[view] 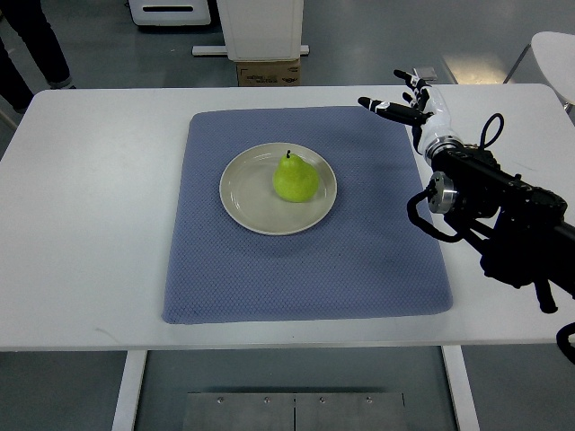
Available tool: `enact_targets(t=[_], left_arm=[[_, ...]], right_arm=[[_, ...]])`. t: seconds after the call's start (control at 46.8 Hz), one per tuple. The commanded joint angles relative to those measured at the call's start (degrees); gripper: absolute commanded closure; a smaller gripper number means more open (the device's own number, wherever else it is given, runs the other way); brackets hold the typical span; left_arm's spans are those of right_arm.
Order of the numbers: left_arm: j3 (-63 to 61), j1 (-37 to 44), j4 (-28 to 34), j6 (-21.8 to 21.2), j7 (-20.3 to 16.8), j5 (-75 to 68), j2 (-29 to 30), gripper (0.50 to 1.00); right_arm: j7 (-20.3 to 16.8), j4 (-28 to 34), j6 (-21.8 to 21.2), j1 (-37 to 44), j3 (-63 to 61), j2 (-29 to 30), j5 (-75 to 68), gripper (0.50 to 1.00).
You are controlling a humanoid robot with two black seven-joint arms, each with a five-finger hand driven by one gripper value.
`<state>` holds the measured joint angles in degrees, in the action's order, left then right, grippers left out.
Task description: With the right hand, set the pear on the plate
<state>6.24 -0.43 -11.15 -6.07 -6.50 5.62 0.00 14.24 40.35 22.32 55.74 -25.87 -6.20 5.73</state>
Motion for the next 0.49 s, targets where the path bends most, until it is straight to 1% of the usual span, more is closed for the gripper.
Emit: enact_targets(t=[0.0, 0.086, 0.214, 0.364, 0.471], left_arm=[[0.0, 0.0, 0.0, 0.0, 0.0, 0.0, 0.0, 0.500], [0.0, 0.0, 0.0, 0.0, 0.0, 0.0, 0.0, 0.500], [0.0, 0.0, 0.0, 0.0, 0.0, 0.0, 0.0, 0.500], [0.0, 0.0, 0.0, -0.1, 0.0, 0.0, 0.0, 0.500], [0.0, 0.0, 0.0, 0.0, 0.0, 0.0, 0.0, 0.500]], right_arm=[[-0.1, -0.1, -2.1, -2.0, -4.6, -0.2, -0.1, 0.500], [-1.0, -1.2, -3.9, -4.0, -9.5, -0.3, -0.9, 0.500], [-3.5, -4.7, -6.1, -5.3, -14.1, -0.3, -3.9, 0.500], [-3.5, -8.3, -11.6, -6.4, -15.8, -0.2, -7.1, 0.500], [-2.8, -9.4, -13.5, -7.3, -15.9, -0.2, -8.3, 0.500]])
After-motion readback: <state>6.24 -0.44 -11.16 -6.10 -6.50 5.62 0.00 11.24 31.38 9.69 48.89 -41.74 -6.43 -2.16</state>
